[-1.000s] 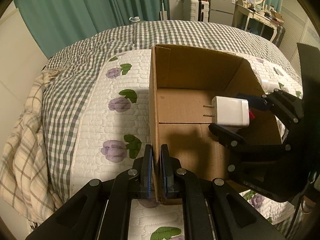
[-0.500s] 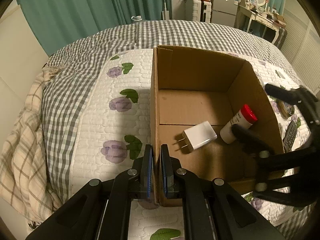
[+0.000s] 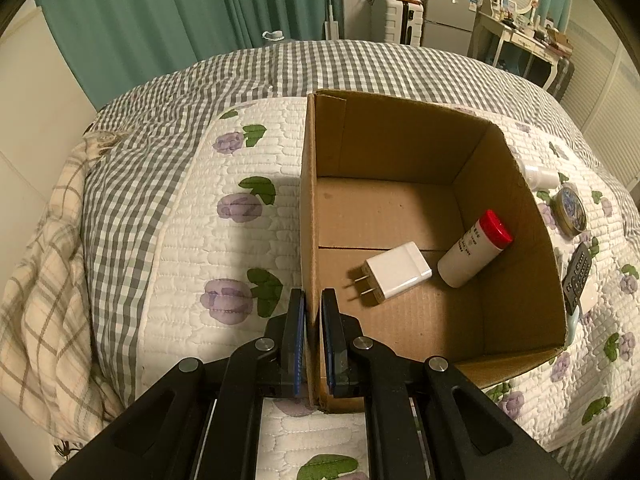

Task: Organize rigid objects
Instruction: 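Return the right tool and grasp the light-blue earbud case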

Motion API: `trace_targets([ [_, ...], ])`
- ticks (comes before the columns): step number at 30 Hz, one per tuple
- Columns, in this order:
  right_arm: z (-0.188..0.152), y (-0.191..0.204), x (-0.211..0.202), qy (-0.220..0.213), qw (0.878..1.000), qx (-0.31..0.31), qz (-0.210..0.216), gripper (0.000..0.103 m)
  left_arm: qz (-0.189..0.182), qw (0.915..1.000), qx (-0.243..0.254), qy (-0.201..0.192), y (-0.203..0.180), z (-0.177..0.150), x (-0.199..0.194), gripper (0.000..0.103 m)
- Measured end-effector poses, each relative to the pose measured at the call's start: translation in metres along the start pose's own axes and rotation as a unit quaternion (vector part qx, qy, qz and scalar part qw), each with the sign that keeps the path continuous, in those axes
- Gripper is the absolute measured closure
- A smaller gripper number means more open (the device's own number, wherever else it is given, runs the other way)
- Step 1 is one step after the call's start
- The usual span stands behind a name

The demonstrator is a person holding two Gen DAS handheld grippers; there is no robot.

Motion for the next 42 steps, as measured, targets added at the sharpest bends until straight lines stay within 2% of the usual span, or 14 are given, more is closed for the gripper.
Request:
trace_targets([
  [4,-0.028,-0.030,-0.002,0.017,0.999,0.002,-0.035,0.012,0.002,1.0000,-0.001,-0.001,-0.001,-0.001,-0.001,0.095],
  [9,-0.084,-0.041,0.015,0.066,0.997,0.005,-0.041,0.012,0.007,1.0000,-0.001,-0.001,-0.002,-0.001,-0.001,0.095],
  [13,-0.138,-0.028,0.030,0.116,0.993,0.016,-0.014,0.012,0.009,1.0000,-0.001,-0.001,-0.002,-0.001,0.000,0.095],
  [18,-0.180,-0.002,0.045,0.161,0.987,0.008,0.023,0.013,0.009,1.0000,0.000,-0.001,-0.002,-0.001,0.000,0.095],
  [20,-0.188,0.006,0.048,0.168,0.985,0.000,0.024,0.016,0.009,1.0000,-0.002,-0.002,-0.002,-0.001,0.000,0.095],
  [21,-0.189,0.008,0.049,0.171,0.985,0.000,0.028,0.023,0.008,1.0000,-0.002,-0.002,-0.002,-0.001,0.000,0.095],
  [25,-0.196,0.017,0.057,0.184,0.982,0.001,0.045,0.036,0.009,0.9999,-0.002,-0.004,-0.001,-0.002,-0.001,0.095],
  [27,-0.200,0.019,0.062,0.194,0.980,-0.001,0.044,0.052,0.009,0.9999,-0.001,-0.004,0.000,-0.002,-0.001,0.095],
  [34,-0.206,0.024,0.076,0.214,0.977,-0.005,0.018,0.052,0.009,0.9999,-0.002,-0.004,-0.001,-0.002,-0.001,0.095],
  [37,-0.208,0.024,0.082,0.222,0.975,0.000,0.014,0.056,0.010,0.9999,-0.001,-0.004,-0.001,-0.002,-0.001,0.095],
  [42,-0.205,0.022,0.076,0.205,0.979,-0.002,-0.005,0.057,0.007,1.0000,-0.002,-0.002,-0.001,-0.003,0.000,0.095],
])
Point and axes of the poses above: each gripper's, at about its wrist camera, not at the fingertips, and x roughly the way its jaws point, y to its left, z to its top, the point moved 6 cm from there along x, roughly the way its jaws point, and after that the axes turned 14 degrees about -z, right-handed, at the moved point
